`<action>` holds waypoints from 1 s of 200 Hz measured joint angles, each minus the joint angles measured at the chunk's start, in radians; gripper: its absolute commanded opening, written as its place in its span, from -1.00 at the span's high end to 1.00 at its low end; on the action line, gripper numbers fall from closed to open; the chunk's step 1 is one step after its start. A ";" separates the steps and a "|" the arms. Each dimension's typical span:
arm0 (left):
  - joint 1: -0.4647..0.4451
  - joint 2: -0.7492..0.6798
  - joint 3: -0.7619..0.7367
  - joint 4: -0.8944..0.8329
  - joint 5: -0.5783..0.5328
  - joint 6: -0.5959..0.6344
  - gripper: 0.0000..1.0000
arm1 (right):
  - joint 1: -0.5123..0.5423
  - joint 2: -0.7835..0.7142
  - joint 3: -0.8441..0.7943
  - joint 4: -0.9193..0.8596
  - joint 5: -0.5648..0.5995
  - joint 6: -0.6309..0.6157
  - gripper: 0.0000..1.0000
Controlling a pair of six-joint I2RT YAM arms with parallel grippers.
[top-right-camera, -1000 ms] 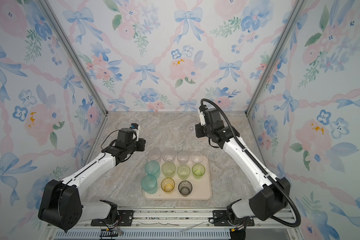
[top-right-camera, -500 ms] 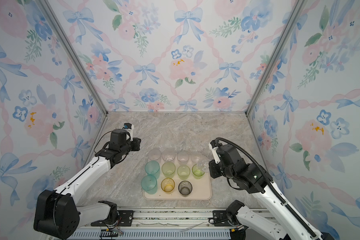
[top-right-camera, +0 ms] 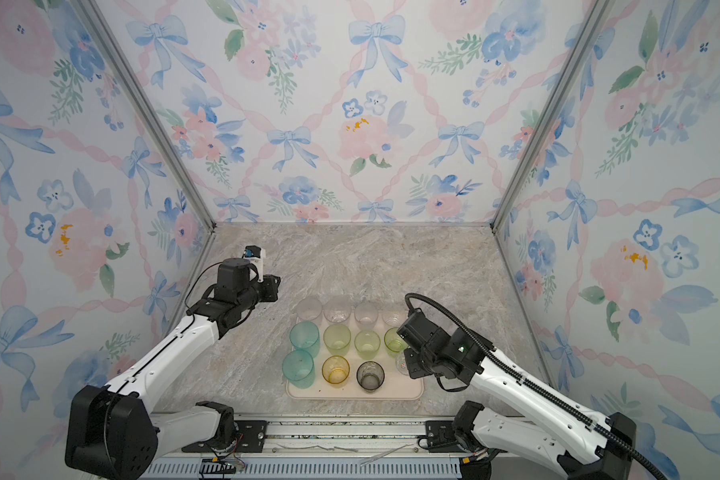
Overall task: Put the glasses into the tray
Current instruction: 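Carry the small clear cup with the right gripper over the tray corner, then lower the small clear cup onto the tray and open the right gripper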
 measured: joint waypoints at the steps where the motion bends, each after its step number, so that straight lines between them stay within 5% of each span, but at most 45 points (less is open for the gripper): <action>1: 0.000 0.000 0.000 0.000 0.000 0.000 0.51 | 0.000 0.001 -0.001 0.001 0.000 0.001 1.00; 200: 0.008 0.011 0.000 0.000 0.001 0.000 0.51 | 0.013 0.166 -0.106 0.122 -0.027 0.066 0.96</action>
